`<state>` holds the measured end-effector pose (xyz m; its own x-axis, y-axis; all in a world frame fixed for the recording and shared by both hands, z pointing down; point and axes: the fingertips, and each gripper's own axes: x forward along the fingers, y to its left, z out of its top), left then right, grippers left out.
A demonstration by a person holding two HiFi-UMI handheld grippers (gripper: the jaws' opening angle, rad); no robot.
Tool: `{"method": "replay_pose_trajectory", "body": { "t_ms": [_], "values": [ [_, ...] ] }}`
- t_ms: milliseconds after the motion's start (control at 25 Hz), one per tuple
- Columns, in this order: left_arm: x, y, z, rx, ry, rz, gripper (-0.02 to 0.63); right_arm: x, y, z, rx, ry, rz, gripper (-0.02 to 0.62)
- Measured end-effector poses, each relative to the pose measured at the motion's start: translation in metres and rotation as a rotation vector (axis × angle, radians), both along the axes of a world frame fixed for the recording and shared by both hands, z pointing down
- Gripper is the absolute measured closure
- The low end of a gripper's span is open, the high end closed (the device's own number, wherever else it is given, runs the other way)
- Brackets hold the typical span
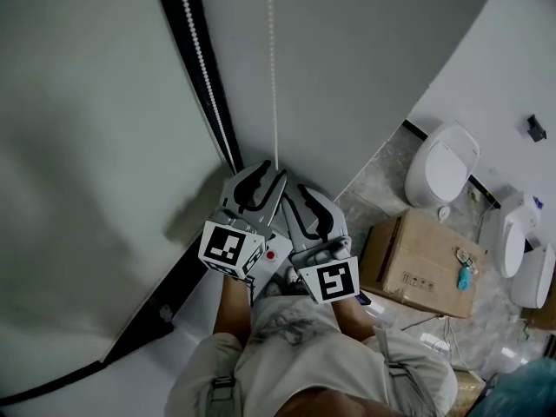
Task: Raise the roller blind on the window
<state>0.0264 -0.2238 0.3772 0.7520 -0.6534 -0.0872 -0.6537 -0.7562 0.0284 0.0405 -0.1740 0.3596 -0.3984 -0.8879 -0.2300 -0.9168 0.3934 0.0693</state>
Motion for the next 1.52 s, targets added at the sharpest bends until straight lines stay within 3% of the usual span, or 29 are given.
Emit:
{"method": "replay_pose_trajectory", "body": {
  "t_ms": [120,200,280,520,960,1000,1080,1360,1520],
  "values": [
    [0.004,-0.005,-0.001,-0.001,0.006,-0.002,0.48,0.001,-0.001,0.0,-0.003,-0.003,-0.004,0.482],
    [0.002,-0.01,-0.003,0.003,0.016,-0.023,0.562,0.001,-0.003,0.001,-0.004,-0.004,-0.008,0.483],
    [-0.001,-0.011,-0.001,-0.006,0.024,-0.026,0.584,0.0,-0.004,0.001,-0.006,-0.007,-0.015,0.482],
    [-0.005,0.008,0.019,-0.058,0.018,-0.005,0.588,-0.006,0.003,-0.022,0.016,-0.027,-0.103,0.482],
    [-0.029,0.032,0.024,-0.064,0.029,-0.028,0.588,-0.049,-0.006,-0.09,0.064,-0.008,-0.338,0.477],
    [-0.031,0.035,0.026,-0.065,0.029,-0.027,0.588,-0.057,-0.007,-0.091,0.06,0.001,-0.356,0.482],
    [-0.035,0.042,0.027,-0.066,0.034,-0.026,0.588,-0.07,-0.004,-0.088,0.043,0.027,-0.373,0.572],
    [-0.038,0.047,0.053,-0.128,-0.006,-0.036,0.588,-0.075,0.0,-0.061,-0.029,0.015,-0.404,0.578],
    [-0.04,0.05,0.066,-0.159,0.01,-0.031,0.588,-0.073,0.003,-0.05,-0.039,-0.025,-0.411,0.578]
  ]
}}
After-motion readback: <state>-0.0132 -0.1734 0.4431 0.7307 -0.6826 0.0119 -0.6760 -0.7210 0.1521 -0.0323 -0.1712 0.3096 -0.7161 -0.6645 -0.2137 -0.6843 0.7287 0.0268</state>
